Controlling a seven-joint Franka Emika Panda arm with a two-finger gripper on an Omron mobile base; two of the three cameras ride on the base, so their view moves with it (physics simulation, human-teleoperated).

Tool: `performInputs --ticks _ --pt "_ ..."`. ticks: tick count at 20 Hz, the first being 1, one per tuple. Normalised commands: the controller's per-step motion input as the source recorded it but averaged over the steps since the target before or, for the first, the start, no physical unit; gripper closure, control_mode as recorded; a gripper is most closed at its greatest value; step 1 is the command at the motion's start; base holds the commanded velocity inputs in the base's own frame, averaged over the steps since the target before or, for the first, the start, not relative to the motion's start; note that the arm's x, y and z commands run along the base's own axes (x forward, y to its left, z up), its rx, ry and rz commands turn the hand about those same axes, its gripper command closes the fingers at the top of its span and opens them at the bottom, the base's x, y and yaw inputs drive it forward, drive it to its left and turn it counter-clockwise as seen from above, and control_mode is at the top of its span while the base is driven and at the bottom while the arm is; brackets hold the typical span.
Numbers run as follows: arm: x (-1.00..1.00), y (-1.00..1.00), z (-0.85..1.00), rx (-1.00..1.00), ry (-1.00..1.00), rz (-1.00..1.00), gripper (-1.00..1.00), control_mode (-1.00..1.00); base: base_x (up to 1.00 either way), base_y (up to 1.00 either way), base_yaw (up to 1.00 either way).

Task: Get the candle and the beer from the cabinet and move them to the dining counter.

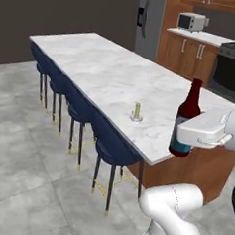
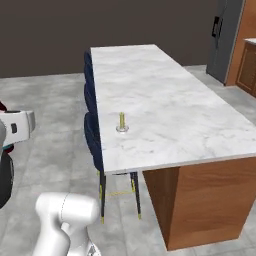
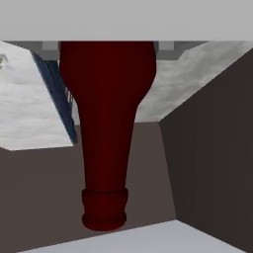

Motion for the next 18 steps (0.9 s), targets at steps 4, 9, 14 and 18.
performInputs --ticks 4,9,14,18 --pt "0.0 0.0 0.0 0.0 0.0 0.0 1.0 1.0 0.4 1.0 -0.24" --pt "0.0 0.0 0.0 0.0 0.0 0.0 1.0 1.0 0.39 1.0 -0.29" --pt "0.0 0.0 0.0 0.0 0.0 0.0 1.0 1.0 0.31 0.79 -0.44" --pt "0.0 0.0 0.0 0.0 0.0 0.0 1.0 1.0 0.28 0.59 -0.53"
